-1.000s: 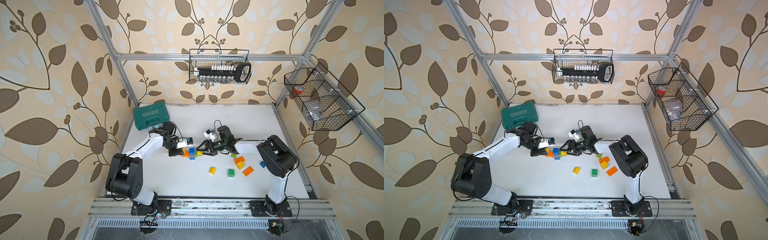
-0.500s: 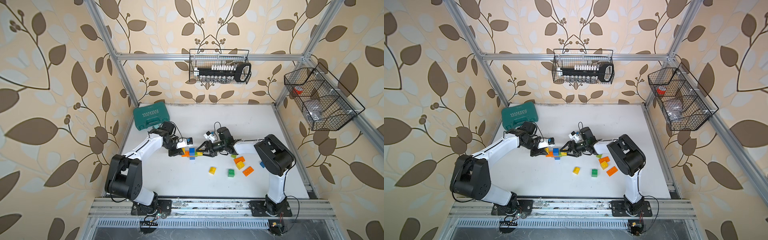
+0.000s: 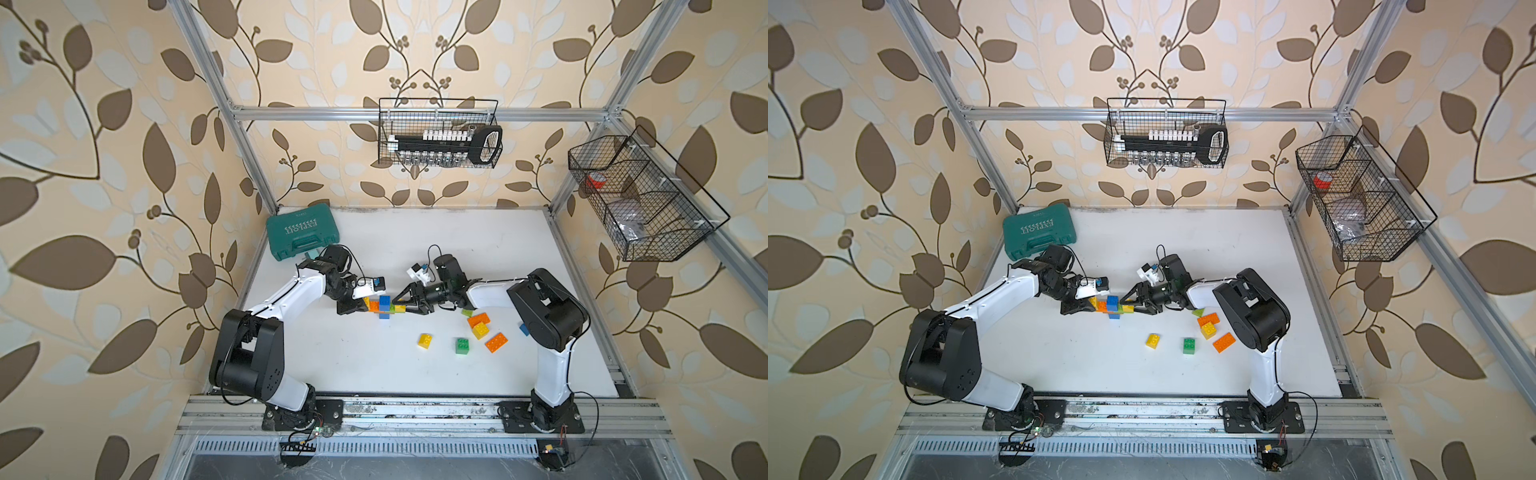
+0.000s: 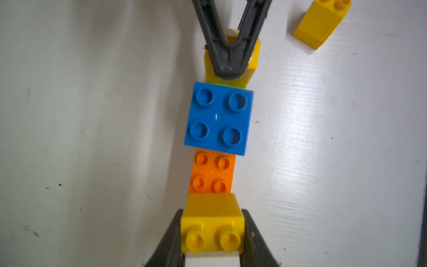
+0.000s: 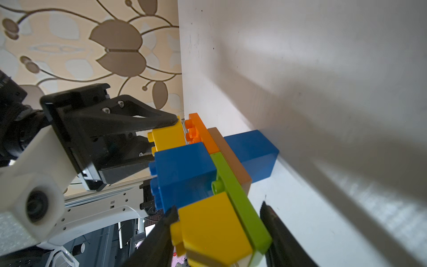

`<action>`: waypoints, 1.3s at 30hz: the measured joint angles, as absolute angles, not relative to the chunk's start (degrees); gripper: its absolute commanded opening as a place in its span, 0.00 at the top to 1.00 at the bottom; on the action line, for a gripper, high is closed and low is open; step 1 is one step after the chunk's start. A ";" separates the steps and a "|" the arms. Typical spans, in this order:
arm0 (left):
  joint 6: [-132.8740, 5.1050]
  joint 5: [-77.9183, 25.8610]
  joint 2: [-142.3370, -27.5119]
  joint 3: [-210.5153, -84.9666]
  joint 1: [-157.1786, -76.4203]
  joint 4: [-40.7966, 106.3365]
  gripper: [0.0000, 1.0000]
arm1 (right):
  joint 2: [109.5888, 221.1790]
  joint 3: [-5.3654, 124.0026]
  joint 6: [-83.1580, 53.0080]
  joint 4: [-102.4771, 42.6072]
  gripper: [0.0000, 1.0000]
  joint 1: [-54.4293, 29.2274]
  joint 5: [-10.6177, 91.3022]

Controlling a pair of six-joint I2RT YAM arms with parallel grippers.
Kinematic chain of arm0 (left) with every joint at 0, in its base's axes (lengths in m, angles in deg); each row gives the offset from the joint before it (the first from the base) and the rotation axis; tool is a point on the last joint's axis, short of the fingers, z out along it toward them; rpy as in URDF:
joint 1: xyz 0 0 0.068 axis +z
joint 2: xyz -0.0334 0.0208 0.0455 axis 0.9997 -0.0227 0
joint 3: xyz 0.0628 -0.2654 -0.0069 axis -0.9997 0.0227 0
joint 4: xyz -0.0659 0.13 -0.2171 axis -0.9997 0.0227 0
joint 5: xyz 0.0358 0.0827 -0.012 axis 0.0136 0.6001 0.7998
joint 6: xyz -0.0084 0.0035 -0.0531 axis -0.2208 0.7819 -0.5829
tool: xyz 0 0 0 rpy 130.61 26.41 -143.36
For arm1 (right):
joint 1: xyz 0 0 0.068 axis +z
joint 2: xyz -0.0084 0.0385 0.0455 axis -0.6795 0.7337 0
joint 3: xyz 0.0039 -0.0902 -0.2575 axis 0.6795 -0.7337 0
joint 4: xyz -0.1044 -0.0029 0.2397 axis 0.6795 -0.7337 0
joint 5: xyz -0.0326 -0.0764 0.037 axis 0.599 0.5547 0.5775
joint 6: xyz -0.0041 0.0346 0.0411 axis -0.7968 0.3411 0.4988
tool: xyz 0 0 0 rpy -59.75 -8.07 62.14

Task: Assemble a fork with lego
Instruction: Assemble the lego brick with the lego brick.

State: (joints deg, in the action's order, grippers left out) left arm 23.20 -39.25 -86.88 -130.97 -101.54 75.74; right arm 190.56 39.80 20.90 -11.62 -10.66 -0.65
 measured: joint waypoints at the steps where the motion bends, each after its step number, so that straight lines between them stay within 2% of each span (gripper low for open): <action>1: 23.20 -39.25 -86.84 -130.82 -101.52 75.56 1.00 | 190.56 39.82 20.95 -11.71 0.45 -10.66 -0.72; 5: 23.22 -39.25 -86.70 -130.56 -101.50 75.36 1.00 | 190.56 40.17 21.08 -12.47 0.44 -10.66 -0.94; 7: 23.22 -39.25 -86.68 -130.56 -101.50 75.19 1.00 | 190.56 40.54 20.88 -13.46 0.37 -10.66 -0.91; 15: 23.18 -39.30 -86.44 -130.21 -101.50 74.88 1.00 | 190.54 41.02 18.98 -17.78 0.25 -10.66 -0.15; 31: 22.52 -39.30 -82.73 -127.89 -101.41 73.92 1.00 | 186.69 40.85 19.20 -19.09 0.21 -9.33 2.30; 39: 22.33 -39.32 -82.62 -127.69 -101.37 73.51 1.00 | 184.37 35.03 23.85 -14.72 0.21 -7.23 7.76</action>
